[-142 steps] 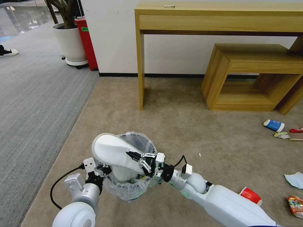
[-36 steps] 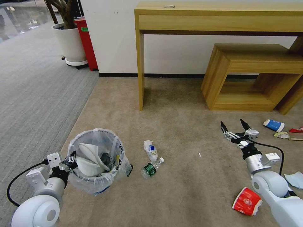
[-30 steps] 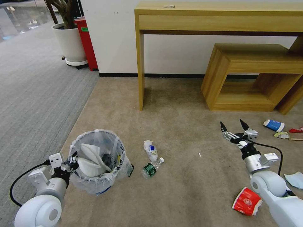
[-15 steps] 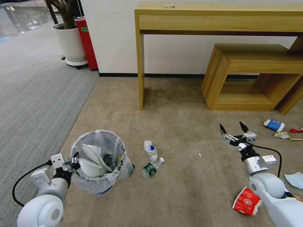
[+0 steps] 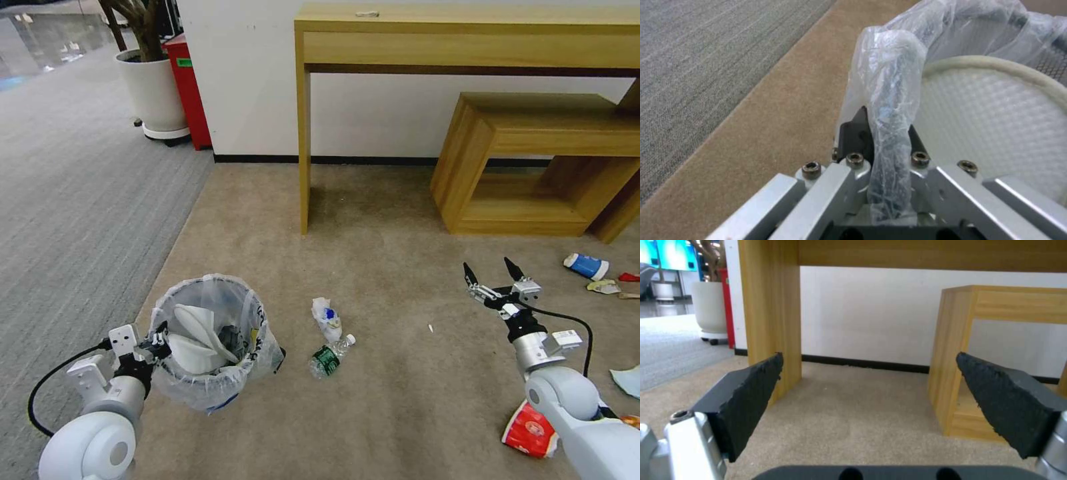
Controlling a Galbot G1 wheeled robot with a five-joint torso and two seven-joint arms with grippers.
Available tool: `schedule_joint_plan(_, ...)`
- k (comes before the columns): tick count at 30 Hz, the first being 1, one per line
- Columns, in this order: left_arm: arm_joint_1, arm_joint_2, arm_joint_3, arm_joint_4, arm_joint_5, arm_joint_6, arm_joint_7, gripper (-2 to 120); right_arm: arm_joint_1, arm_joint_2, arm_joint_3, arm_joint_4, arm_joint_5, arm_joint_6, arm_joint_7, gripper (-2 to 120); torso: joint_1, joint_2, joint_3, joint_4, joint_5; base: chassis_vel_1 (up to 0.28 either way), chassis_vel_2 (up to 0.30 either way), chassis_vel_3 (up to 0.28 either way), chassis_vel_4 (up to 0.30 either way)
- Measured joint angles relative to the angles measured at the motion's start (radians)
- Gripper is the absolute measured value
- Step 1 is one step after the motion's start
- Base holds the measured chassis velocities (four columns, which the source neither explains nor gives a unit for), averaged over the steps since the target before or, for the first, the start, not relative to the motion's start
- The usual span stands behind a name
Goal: Pick up the trash bin and place the garbage on the floor into it.
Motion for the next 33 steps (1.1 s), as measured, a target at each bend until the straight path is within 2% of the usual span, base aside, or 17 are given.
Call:
schedule_joint_plan(20, -0.002, -0.006, 0.003, 0.006, 0.004, -0.006, 0.0, 2, 0.008, 0.002, 0.0, -0.013, -0.025, -0.009, 0.002, 91, 0.0, 0.0, 0.0, 0.0, 0.0001, 0.0, 0.0, 0.0, 0.0)
schedule_joint_plan(33, -0.005, -0.011, 0.008, 0.012, 0.008, -0.01, 0.001, 2, 0.01, 0.005, -0.007, -0.028, -0.026, 0.01, 0.001, 93, 0.0, 0.0, 0.0, 0.0, 0.0001, 0.0, 0.0, 0.0, 0.0)
